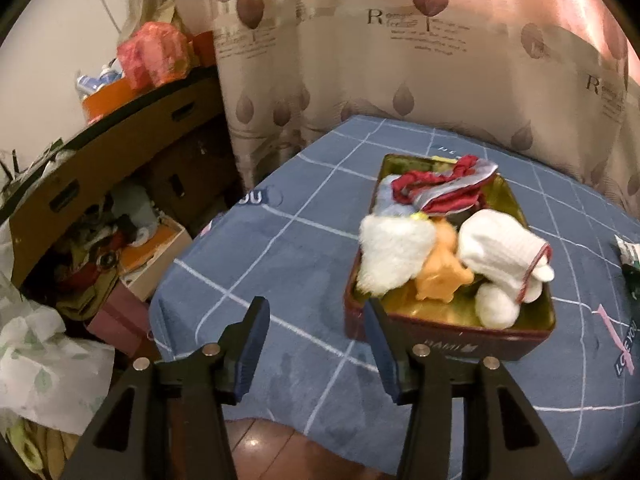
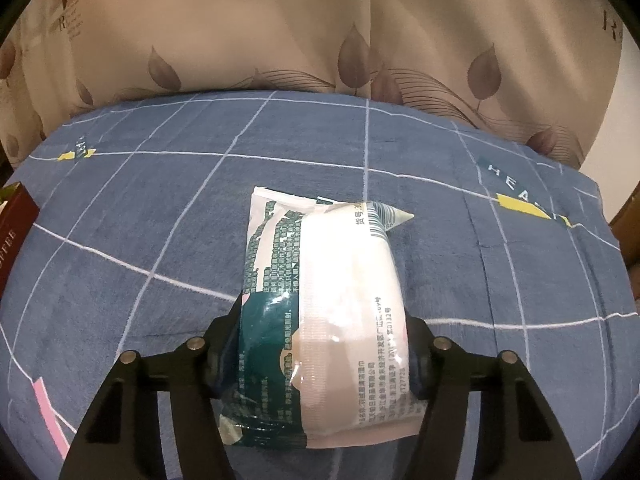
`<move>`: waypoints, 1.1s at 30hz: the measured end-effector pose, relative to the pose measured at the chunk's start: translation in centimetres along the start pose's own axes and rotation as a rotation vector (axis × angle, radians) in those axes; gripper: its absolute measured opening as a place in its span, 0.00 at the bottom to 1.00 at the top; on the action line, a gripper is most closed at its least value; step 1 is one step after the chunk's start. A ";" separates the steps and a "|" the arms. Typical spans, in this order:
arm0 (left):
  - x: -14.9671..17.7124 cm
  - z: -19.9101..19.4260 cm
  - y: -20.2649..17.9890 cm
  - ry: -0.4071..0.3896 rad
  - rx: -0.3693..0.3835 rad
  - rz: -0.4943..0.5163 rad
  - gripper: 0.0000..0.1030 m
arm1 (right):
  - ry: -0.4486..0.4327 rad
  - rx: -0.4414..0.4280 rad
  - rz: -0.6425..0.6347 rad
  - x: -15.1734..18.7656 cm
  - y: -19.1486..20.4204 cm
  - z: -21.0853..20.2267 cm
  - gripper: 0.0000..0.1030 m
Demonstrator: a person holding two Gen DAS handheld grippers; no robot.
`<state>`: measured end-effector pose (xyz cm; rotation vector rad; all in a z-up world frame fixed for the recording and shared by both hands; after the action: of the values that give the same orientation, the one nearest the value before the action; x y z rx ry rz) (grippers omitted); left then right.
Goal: Organize soft objects
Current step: 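Lift the left gripper away from the tin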
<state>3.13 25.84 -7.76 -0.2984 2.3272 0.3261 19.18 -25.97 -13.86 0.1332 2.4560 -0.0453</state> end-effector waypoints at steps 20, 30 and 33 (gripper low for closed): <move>0.1 -1.0 -1.0 -0.018 0.034 0.008 0.50 | -0.030 0.003 -0.009 -0.4 2.1 -3.6 0.56; -0.1 -0.7 -0.5 -0.021 0.017 0.001 0.50 | -0.057 -0.113 -0.071 -2.0 8.2 -5.6 0.56; 0.0 -0.6 -0.4 -0.014 0.016 -0.003 0.50 | -0.060 -0.135 -0.100 -2.2 9.9 -5.9 0.56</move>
<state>2.89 25.26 -7.43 -0.2907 2.3146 0.3075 18.20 -15.91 -7.90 -0.0493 2.3952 0.0715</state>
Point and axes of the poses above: each gripper's, at about its wrist camera, not at the fingertips, and z roughly the way its jaws point, y to its left, x to its underside, the point moved 7 cm from there along z, roughly the way its jaws point, and after that the axes turned 6 degrees about -x, right-handed, at the moved point
